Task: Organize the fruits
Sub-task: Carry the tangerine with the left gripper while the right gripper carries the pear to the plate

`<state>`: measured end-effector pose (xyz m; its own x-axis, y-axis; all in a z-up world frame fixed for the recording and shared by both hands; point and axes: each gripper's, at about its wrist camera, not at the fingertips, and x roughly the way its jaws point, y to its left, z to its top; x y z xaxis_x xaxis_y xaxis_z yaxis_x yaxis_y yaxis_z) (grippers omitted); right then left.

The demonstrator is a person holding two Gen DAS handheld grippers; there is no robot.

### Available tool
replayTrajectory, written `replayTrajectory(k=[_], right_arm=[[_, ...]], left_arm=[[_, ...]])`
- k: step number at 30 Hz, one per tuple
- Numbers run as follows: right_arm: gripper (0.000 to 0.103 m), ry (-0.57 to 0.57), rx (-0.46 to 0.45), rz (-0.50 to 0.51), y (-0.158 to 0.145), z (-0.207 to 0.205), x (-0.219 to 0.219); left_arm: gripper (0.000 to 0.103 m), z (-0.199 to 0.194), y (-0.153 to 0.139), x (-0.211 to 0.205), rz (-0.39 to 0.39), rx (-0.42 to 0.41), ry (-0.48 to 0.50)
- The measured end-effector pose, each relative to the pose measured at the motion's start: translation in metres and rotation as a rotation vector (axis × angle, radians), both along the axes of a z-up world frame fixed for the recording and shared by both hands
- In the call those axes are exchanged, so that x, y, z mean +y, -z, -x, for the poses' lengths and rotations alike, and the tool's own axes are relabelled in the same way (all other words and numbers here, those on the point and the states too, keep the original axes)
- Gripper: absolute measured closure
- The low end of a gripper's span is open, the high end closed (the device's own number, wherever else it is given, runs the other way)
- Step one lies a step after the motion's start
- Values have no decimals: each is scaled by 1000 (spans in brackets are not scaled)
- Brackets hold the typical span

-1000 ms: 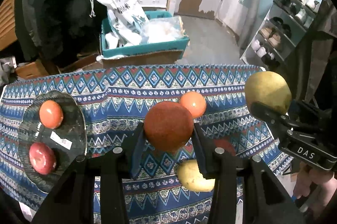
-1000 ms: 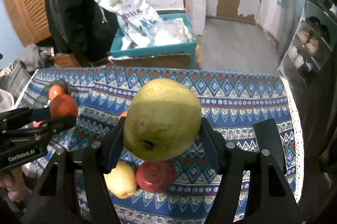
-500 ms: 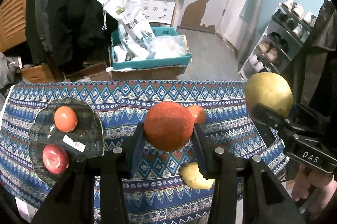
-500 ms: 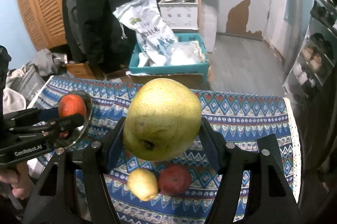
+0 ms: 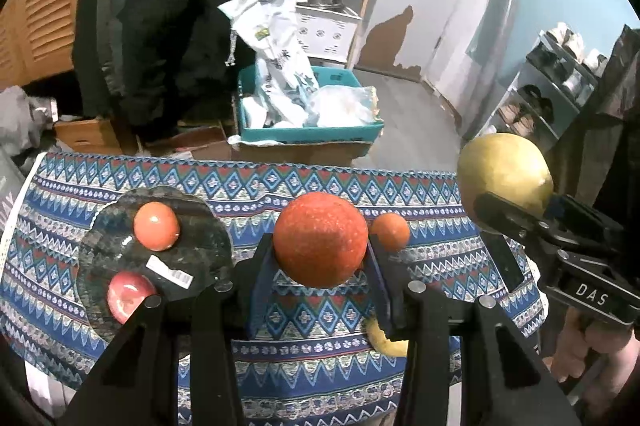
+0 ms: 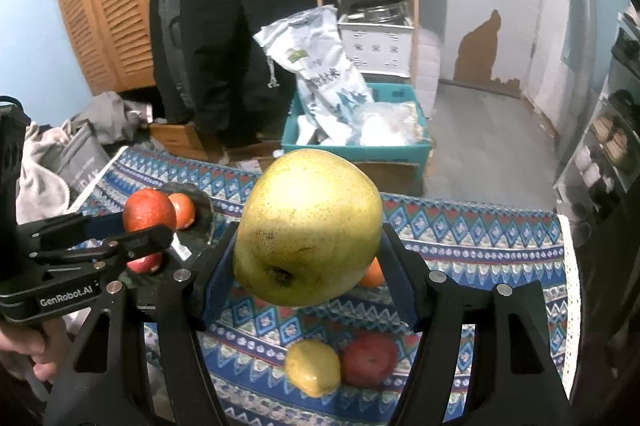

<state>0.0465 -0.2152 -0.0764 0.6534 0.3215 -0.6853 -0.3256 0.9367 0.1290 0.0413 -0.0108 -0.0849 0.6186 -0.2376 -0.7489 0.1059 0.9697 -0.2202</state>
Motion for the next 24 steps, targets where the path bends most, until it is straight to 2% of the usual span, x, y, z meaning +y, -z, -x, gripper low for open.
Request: replayTrajectory(k=[13,24], right_arm=[[36,-75,22,-3,2,-11,51],[36,-142,73,-4,15,-28,99]], left_arm=[[59,3,2,47,22,9,-81],[59,4,23,96,24,54,-170]])
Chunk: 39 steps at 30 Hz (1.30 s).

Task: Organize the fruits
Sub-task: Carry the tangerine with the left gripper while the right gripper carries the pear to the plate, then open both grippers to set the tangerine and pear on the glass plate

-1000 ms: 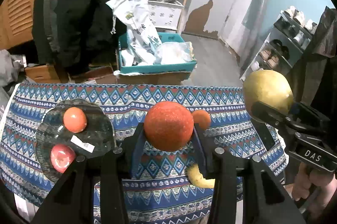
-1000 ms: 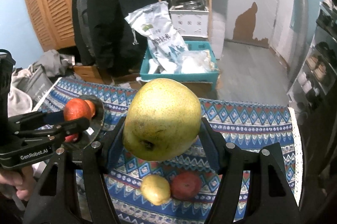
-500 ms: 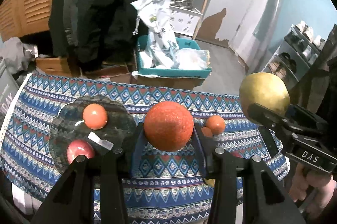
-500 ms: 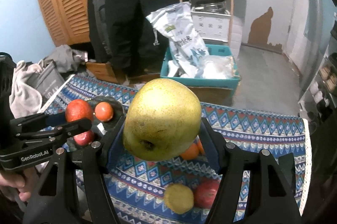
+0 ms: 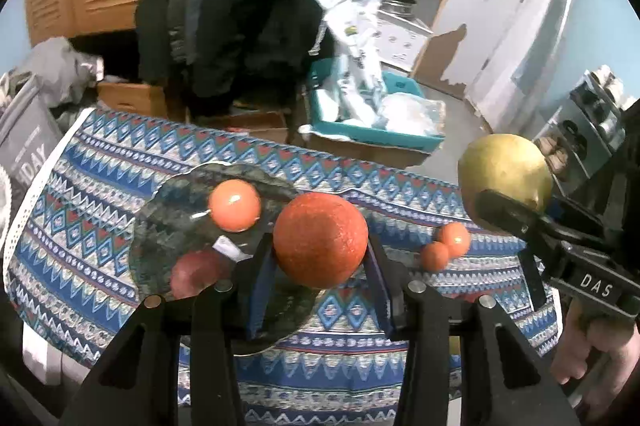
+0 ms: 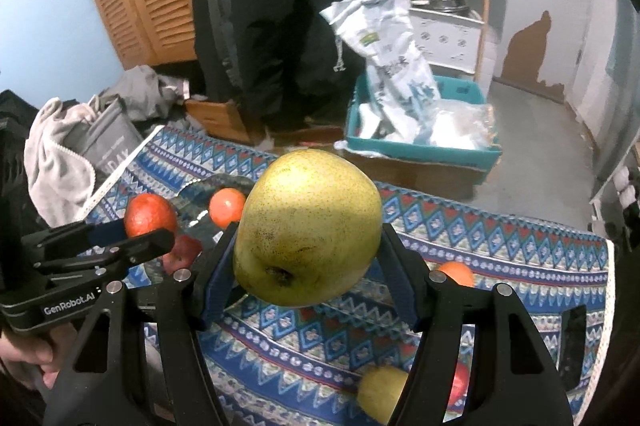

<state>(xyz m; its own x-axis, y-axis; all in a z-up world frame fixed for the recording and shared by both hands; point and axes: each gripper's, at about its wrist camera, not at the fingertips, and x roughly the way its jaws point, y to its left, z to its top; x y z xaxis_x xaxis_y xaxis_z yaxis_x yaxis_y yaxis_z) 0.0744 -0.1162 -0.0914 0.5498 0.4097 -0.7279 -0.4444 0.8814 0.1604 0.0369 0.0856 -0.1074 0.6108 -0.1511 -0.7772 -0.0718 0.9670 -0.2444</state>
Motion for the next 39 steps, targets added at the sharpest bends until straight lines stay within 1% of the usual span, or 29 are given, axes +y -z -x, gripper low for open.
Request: replayTrajectory(k=[10,15,18,25,32,37,38,39], right_arm=[[36,-88,41,18,15,-14,53],[36,-123,74,28,25,-20,77],[36,-139,105,36,34,-25,90],[36,-168,169,68,63,-36,110],[36,-175,239,100,92,-41,118],[36,-179,274,126,110,-43,119],[36,-180,279,129,112,-43,119],[36,-181,285,131,114,-43,119]], left_arm=[[59,4,19,45,-2,37,-79],[59,4,30,58,1,57,-92],[59,3,41,60,0,87,-86],[58,-3,69,61,43,151,-71],[58,-8,94,58,56,229,-74],[57,-8,92,55,51,204,-73],[55,-8,91,55,51,201,-71],[51,-8,91,54,50,199,-72]])
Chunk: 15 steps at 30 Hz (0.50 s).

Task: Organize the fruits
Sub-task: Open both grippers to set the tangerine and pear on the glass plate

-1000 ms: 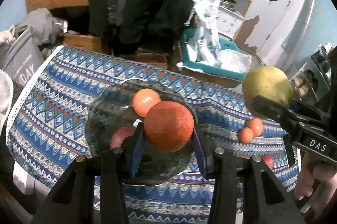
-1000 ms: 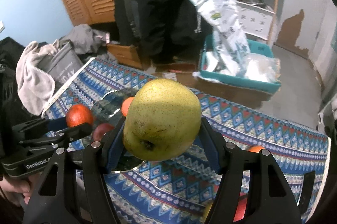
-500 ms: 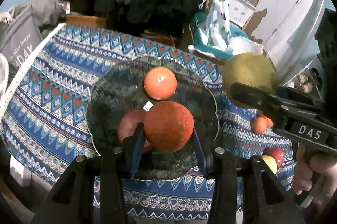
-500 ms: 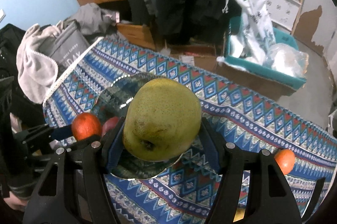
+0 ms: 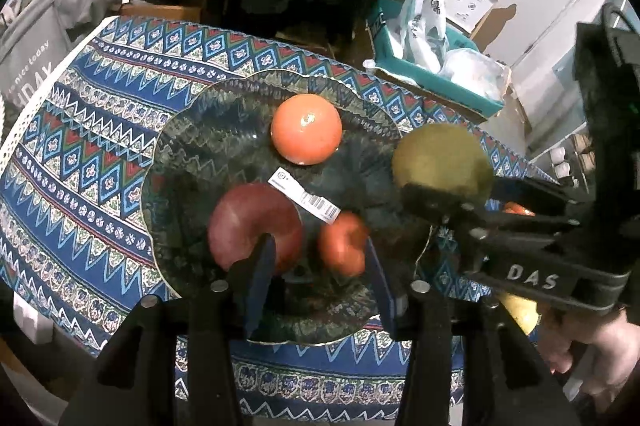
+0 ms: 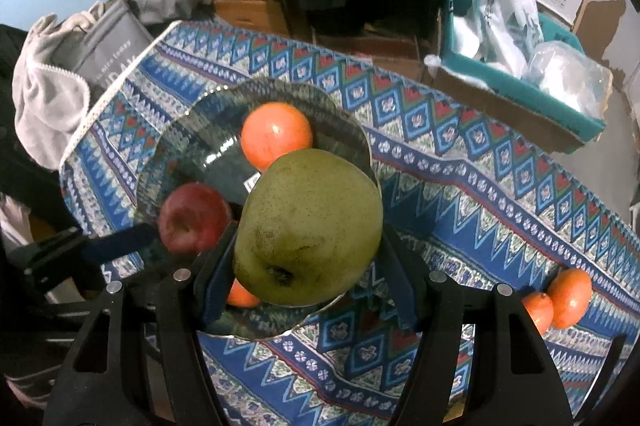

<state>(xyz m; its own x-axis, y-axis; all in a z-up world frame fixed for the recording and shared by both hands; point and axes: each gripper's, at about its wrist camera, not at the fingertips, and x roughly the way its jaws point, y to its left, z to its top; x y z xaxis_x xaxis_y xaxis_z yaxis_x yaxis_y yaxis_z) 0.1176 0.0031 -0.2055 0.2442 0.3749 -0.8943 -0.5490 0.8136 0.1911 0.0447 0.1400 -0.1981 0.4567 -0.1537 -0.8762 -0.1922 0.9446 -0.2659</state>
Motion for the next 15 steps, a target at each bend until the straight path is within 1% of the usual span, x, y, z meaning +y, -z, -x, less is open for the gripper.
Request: replayTrajectory(k=[1,7,10,13,15], right_arm=[[36,-1,6,0,2,0,0],[35,5,42,-6,6,-4,0],[35,2,33,-6,6,-4,2],[36,-2,6,-54,-7,-3,3],[36,2,-11,-45,-14,-3,4]], left_arm=[[48,0,0,0,-4,0,-2],[46,1,-1,2,-8,1,-10],[45,2,-1,3,-11,2,-15],[45,3,-4,4,-11,-2,-19],[44,3,-5,5,-13,-6,-21]])
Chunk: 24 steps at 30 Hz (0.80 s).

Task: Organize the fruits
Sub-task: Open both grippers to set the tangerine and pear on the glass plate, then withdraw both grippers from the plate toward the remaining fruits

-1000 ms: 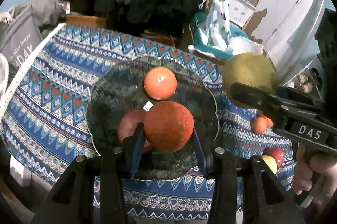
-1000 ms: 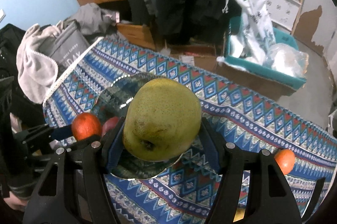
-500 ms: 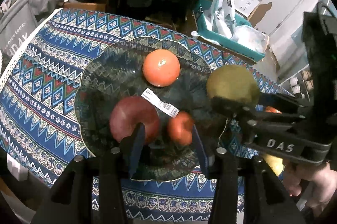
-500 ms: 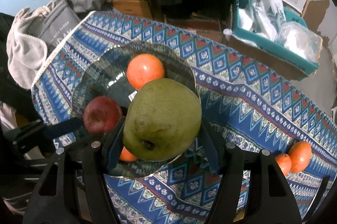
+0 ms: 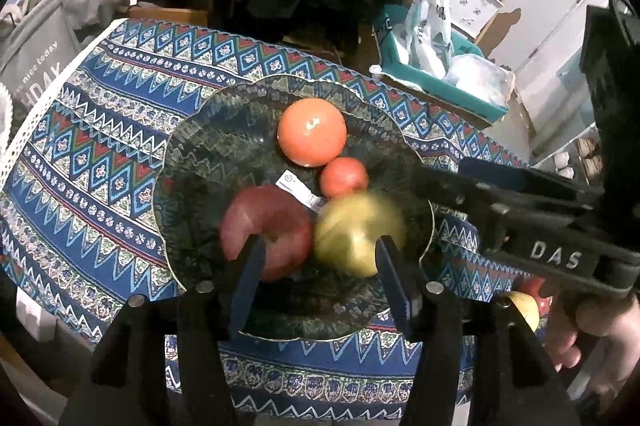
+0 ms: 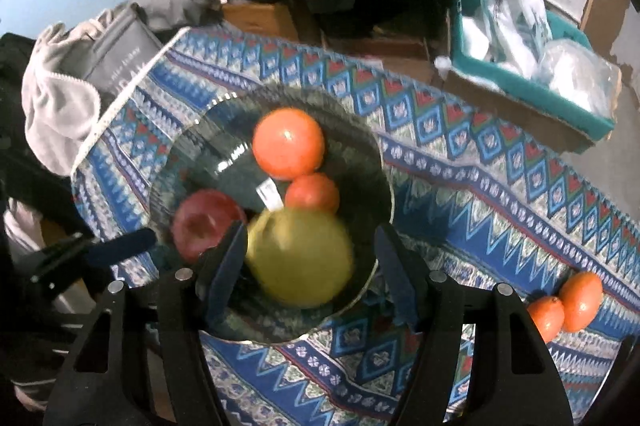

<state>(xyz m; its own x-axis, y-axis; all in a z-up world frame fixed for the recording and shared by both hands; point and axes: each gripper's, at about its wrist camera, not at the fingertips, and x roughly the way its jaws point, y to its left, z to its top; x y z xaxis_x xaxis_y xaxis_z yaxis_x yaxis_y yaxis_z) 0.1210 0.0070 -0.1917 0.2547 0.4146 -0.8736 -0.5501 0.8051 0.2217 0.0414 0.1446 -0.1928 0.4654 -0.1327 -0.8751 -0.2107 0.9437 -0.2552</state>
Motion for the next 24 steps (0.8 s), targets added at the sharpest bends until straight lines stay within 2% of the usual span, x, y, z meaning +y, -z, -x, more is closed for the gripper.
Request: replayTrajectory(k=[6,12,15,24], right_arm=[[36,33,-12,-33,-15,-1,-8],[36,71,-93,-9,-39,7,-20],[36,84,-139,8,-52,13,-25],[36,137,-219,26,-80,28,-47]], left_arm=[[44,1,-5,-1,-3,-12,2],[44,3,-19,-4,-6,-42,8],[40,5,-28,-7,-16,-59,12],[35,11,-56,-22,-76,-126,38]])
